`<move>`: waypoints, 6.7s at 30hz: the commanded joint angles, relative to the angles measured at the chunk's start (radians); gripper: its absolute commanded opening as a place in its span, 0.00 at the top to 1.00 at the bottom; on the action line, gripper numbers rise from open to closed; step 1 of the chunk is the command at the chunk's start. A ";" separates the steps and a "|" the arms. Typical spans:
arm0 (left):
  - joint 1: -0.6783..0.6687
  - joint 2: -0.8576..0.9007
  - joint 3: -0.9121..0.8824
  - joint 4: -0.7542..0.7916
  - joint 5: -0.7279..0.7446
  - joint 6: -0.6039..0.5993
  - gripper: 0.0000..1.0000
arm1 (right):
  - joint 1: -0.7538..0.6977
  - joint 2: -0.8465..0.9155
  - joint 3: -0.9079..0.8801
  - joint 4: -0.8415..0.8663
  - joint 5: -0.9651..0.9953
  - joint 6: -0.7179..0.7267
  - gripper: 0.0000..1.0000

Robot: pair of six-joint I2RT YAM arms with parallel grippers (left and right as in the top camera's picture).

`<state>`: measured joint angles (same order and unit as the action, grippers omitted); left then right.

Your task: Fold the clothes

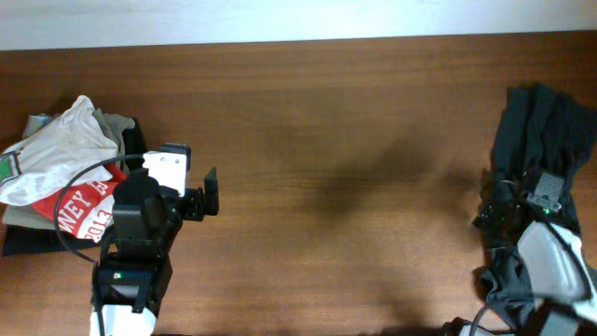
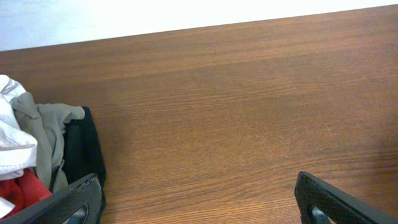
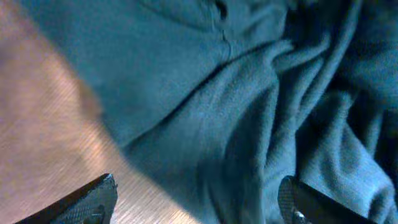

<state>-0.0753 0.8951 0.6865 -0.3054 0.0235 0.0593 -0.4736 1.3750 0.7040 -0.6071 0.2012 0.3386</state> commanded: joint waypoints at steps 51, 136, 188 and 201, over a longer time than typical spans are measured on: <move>-0.407 1.214 0.623 0.393 -0.101 -0.052 1.00 | 0.085 -0.112 0.106 -0.052 -0.409 -0.053 0.01; 0.091 1.142 1.639 -0.474 0.111 -0.110 1.00 | 0.269 0.401 1.211 -0.089 -0.224 -0.121 0.96; -0.044 0.637 0.707 -1.008 -0.002 -0.298 1.00 | 0.024 0.170 0.498 -0.618 -0.220 -0.069 0.96; -0.042 1.020 0.707 -0.311 0.066 -0.328 1.00 | 0.179 0.383 0.498 0.130 -0.299 -0.071 0.92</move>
<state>-0.1230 1.8553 1.3876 -0.6689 0.0929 -0.2565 -0.2989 1.7092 1.1965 -0.5194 -0.0998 0.2626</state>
